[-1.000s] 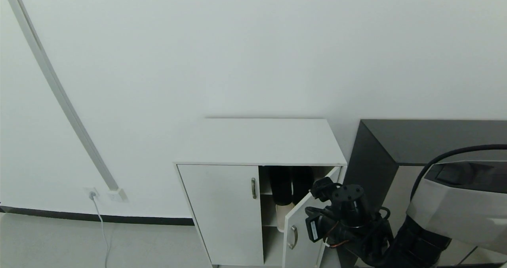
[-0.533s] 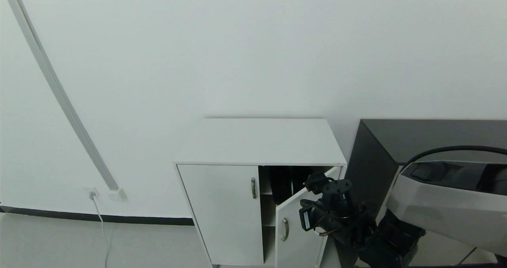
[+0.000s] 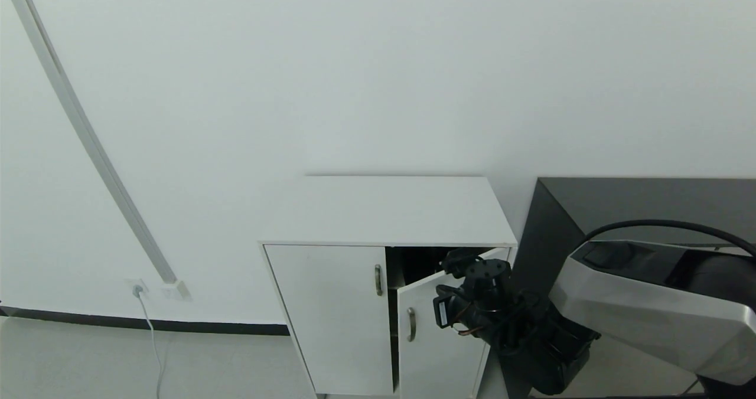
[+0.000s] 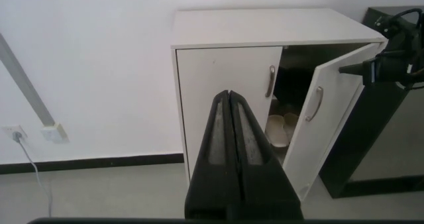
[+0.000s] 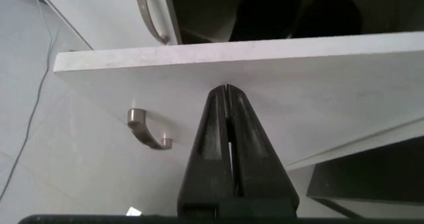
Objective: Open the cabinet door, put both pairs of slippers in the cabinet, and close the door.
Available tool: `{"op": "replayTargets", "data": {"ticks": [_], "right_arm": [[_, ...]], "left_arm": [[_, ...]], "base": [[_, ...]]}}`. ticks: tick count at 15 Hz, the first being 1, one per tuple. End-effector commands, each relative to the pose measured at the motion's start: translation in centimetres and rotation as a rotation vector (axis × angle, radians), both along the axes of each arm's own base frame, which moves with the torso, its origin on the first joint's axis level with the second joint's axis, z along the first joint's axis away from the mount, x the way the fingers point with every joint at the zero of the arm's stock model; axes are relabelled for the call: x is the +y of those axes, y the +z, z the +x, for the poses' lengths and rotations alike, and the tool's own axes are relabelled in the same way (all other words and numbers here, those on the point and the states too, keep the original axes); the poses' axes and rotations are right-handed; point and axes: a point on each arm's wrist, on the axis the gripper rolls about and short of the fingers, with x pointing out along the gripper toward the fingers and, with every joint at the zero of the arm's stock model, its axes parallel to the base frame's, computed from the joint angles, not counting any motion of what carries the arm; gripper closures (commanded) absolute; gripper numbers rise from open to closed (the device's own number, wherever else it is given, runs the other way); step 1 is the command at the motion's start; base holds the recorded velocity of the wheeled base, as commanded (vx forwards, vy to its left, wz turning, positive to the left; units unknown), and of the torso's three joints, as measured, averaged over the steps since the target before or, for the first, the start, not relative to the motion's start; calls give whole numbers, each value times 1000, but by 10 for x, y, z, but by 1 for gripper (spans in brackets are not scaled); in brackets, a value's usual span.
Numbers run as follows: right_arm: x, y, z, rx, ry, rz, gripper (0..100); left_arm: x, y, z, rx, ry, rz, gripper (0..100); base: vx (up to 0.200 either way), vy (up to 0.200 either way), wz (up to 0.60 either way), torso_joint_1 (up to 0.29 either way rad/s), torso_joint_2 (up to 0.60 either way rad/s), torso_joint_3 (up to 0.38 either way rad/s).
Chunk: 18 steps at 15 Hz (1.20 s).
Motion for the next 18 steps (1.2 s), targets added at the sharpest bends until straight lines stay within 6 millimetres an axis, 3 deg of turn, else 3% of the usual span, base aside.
{"op": "replayTargets", "data": {"ticks": [1, 10, 18], "right_arm": [[4, -5, 9, 3, -6, -3, 100], [7, -17, 47, -3, -55, 1, 100], [6, -16, 70, -9, -86, 6, 100]], "left_arm": [[0, 0, 0, 0, 0, 0, 100], [0, 0, 0, 0, 19, -11, 100], [0, 0, 0, 1, 19, -14, 100]], "base": [[0, 0, 0, 0, 0, 0], [0, 0, 0, 0, 0, 0], [0, 0, 0, 0, 0, 0]]}}
